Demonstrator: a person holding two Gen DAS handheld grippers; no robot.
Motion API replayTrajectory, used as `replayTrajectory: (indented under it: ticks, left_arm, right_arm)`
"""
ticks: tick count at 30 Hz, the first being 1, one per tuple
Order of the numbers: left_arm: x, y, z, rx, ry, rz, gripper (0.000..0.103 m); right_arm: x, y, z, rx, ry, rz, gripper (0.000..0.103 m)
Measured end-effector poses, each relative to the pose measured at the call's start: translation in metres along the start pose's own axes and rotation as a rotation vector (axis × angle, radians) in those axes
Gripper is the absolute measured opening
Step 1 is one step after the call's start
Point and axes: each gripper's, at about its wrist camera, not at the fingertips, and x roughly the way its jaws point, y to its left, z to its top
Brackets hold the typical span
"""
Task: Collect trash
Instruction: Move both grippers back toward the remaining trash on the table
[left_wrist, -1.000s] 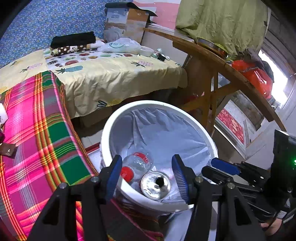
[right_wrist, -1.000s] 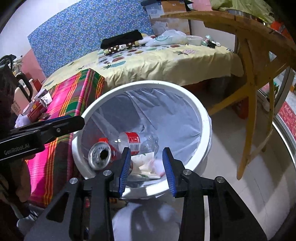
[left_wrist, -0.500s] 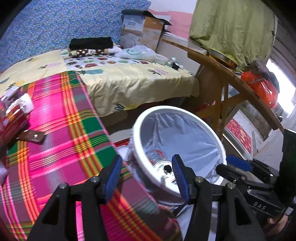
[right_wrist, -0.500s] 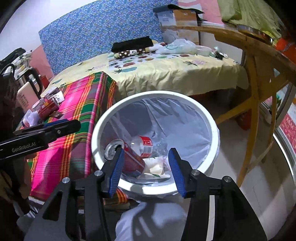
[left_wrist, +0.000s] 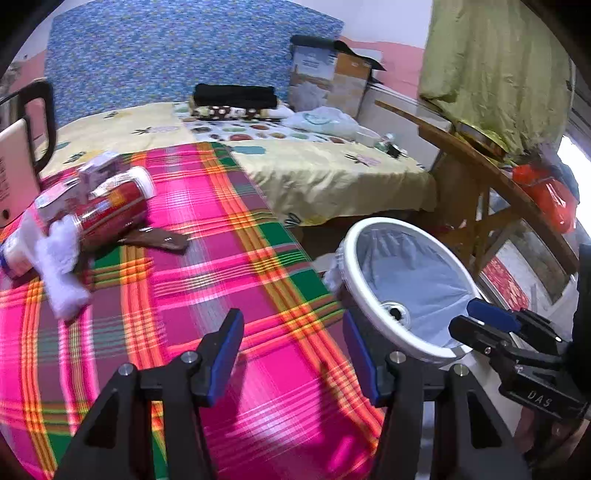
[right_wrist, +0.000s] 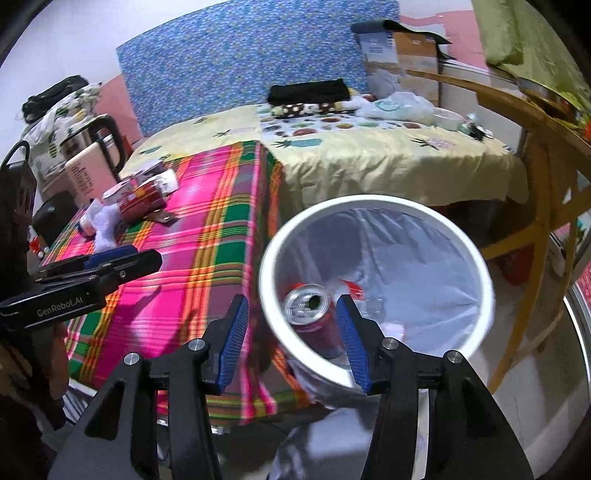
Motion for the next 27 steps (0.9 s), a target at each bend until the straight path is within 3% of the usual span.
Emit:
replayTrajectory:
  ticks: [11,27]
  left_arm:
    - [-0.028,0.056,-0.013,-0.086,-0.038,0.141,0.058]
    - [-0.057,0.146,-0.008,-0.219,-0.069,0.288,0.058]
  right_arm:
    - [0.009,0.049,0.011,-0.094,0.005,0.076,0.051]
    - [0.027,0.108,0.037,-0.184,0.026,0.215,0.051]
